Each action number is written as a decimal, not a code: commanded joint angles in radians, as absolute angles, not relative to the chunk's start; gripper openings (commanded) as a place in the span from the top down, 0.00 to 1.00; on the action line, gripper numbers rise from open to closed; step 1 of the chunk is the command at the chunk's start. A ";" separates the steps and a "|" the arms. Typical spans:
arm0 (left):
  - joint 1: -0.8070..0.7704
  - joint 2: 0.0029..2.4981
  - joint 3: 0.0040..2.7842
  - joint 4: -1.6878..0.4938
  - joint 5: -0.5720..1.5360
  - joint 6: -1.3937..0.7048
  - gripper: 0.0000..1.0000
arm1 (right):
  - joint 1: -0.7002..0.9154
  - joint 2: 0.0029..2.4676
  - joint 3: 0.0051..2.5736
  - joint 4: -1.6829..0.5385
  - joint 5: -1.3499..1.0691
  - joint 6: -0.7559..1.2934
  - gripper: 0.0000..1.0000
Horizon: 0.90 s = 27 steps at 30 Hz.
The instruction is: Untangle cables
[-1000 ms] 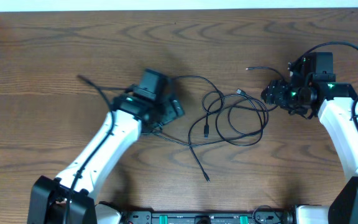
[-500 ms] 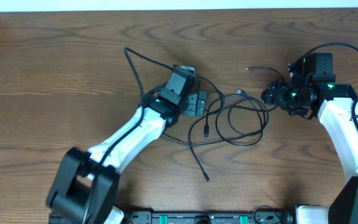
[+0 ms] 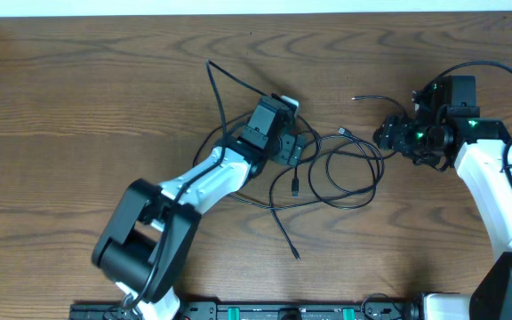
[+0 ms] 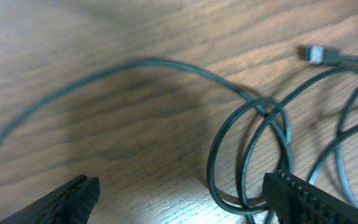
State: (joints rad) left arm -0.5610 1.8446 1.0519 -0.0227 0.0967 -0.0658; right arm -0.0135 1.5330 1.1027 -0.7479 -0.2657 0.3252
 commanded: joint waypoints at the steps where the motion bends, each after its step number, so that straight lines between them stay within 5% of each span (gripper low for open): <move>1: -0.563 1.895 1.049 -0.020 0.124 -0.030 0.15 | -0.005 1.524 1.096 -0.752 -0.260 0.325 0.23; 5: -0.562 1.930 1.049 -0.009 0.123 -0.030 0.23 | -0.004 1.524 1.096 -0.752 -0.261 0.325 0.23; 7: -0.562 1.947 1.049 0.002 0.123 -0.030 0.39 | -0.005 1.525 1.096 -0.753 -0.261 0.325 0.24; 9: -0.562 1.958 1.049 0.014 0.120 -0.030 0.70 | -0.005 1.524 1.096 -0.755 -0.261 0.325 0.24; 13: -0.561 1.959 1.049 0.049 0.120 -0.031 0.92 | -0.004 1.524 1.095 -0.755 -0.261 0.326 0.24; 27: -0.552 1.652 1.052 -0.117 0.112 -0.065 0.93 | 0.128 1.526 1.046 -0.703 -0.225 0.349 0.27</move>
State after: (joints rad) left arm -0.5571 1.7557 1.0512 -0.0971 0.1211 -0.0555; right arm 0.0971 1.5330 1.0767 -0.7174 -0.2577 0.3290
